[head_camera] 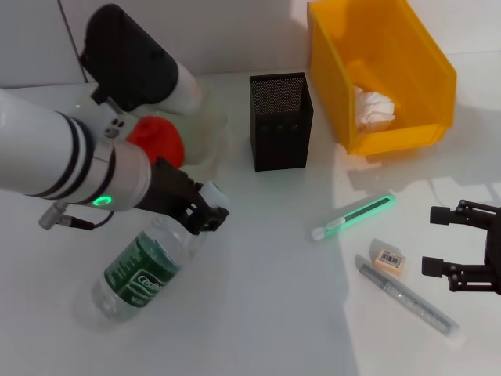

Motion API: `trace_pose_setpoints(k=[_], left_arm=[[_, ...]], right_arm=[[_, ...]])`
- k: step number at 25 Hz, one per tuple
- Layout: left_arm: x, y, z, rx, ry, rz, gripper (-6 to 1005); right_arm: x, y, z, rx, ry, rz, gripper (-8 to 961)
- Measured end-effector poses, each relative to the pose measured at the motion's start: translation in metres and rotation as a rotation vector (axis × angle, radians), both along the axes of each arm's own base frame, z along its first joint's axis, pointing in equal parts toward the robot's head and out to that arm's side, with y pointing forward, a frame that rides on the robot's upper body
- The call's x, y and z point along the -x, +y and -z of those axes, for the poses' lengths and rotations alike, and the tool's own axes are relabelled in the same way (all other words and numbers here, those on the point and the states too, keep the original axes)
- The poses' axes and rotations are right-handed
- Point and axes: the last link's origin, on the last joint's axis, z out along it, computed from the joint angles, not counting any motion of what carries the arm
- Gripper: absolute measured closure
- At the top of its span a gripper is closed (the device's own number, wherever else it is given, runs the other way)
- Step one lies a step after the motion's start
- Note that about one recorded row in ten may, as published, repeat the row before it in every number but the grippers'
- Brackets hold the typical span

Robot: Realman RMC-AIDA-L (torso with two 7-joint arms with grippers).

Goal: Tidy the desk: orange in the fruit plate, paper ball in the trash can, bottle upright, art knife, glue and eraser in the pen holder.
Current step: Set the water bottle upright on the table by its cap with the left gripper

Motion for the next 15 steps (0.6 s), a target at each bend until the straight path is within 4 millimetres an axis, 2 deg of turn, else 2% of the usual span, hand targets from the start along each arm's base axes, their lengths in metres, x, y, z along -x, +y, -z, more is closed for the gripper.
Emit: trace_pose_setpoints(k=[3,15], left_arm=[[0.0,-0.001,-0.011,-0.033,-0.027,0.019,560],[-0.001,-0.009,-0.035,-0.111,-0.07,0.067,559]], right_arm=[[0.001,0.001,0.0,0.002,0.002,-0.004,113],[0.007,0.004,0.003,0.011,0.017,-0.016,113]])
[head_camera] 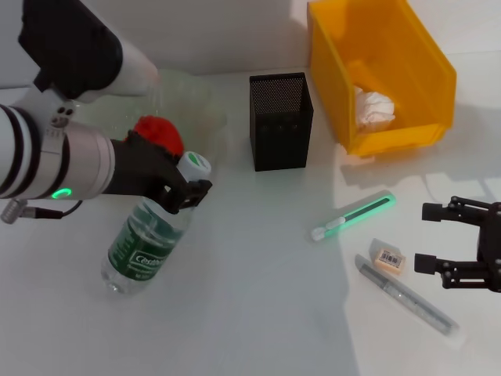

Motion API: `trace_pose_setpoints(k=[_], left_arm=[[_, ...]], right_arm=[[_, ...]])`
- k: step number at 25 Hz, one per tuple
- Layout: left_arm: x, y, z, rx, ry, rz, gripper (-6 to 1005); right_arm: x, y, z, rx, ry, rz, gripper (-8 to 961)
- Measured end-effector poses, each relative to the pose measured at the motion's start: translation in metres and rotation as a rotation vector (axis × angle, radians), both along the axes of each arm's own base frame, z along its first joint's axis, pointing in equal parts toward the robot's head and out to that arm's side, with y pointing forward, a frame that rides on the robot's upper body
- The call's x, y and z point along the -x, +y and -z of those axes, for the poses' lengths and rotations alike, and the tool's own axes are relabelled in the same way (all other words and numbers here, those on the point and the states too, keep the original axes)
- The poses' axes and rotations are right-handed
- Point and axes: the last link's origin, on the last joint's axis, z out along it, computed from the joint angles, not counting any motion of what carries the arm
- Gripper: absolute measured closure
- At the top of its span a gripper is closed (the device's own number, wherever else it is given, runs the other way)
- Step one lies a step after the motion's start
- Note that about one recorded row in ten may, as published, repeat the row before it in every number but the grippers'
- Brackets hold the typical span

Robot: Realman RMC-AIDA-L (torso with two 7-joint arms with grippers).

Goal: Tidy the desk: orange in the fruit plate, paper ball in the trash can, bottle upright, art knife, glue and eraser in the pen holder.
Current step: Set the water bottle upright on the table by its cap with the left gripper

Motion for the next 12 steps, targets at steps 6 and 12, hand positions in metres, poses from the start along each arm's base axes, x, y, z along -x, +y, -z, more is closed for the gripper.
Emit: trace_pose_setpoints(k=[6,12], left_arm=[[-0.0016,0.0003,-0.0039,-0.018,-0.024,0.024,560],[-0.006,0.0022,-0.0055,-0.023,-0.049,0.066,559]], right_arm=[[0.0025,0.0024,0.0011,0.001,0.004,-0.007,113],[0.0039,0.0041,0.0016,0.007,0.008,-0.003,113]])
